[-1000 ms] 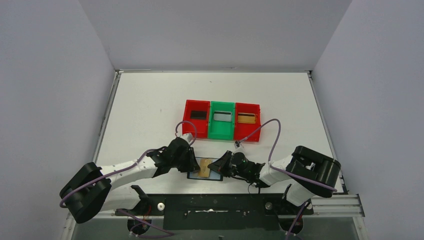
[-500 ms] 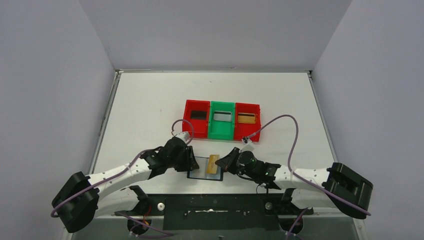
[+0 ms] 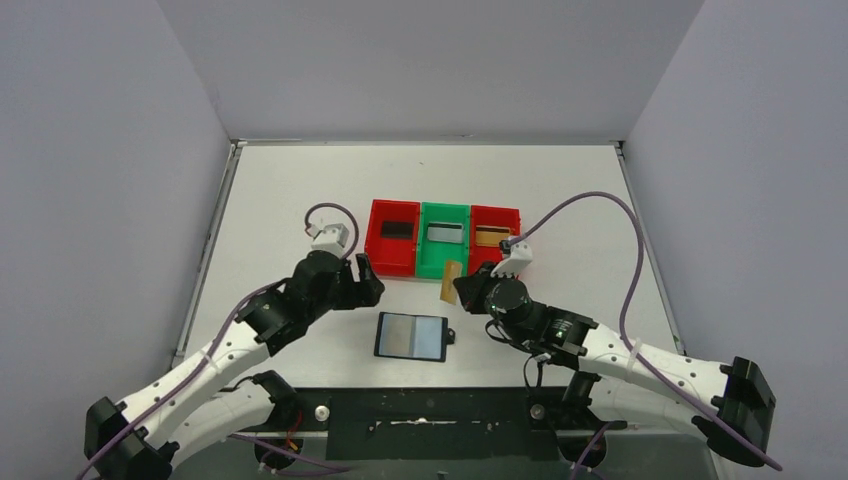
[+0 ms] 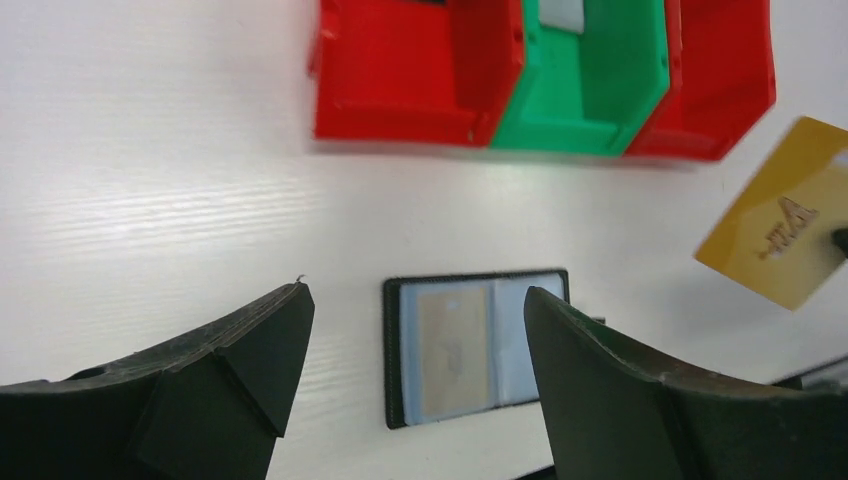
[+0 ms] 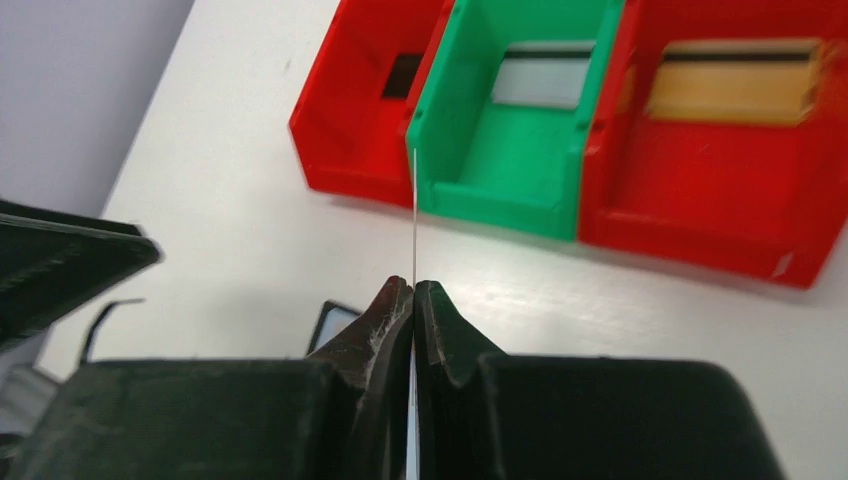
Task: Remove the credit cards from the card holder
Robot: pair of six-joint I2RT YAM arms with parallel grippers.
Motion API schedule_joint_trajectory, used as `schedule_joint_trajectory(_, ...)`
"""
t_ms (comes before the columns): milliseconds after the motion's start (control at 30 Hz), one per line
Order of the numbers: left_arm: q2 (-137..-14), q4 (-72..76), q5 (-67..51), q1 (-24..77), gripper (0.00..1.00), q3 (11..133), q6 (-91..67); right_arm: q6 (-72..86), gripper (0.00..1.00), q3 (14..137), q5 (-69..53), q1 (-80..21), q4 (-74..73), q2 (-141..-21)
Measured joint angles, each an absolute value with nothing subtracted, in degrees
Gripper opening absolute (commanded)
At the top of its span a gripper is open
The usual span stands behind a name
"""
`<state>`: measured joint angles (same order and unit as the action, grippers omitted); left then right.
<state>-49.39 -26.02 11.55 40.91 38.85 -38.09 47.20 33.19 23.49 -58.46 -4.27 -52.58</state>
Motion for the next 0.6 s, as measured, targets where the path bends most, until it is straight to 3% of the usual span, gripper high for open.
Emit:
schedule_joint_trajectory(167, -40.95, -27.81, 17.08, 34.63, 0.83, 39.24, -33.71, 26.81, 0.00, 37.39, 32.71, -57.98, -4.91, -52.16)
schedule_joint_trajectory(333, -34.33, -27.64, 20.56, 32.77, 0.83, 37.89, -31.14, 6.24, 0.00, 43.11, 38.74, -55.22, -5.28, -59.07)
schedule_joint_trajectory(600, -34.26, -26.92, 21.65, 32.77, 0.84, 35.57, -29.28, -11.38, 0.00, 44.51, 29.80, -43.18, -6.11, -64.16)
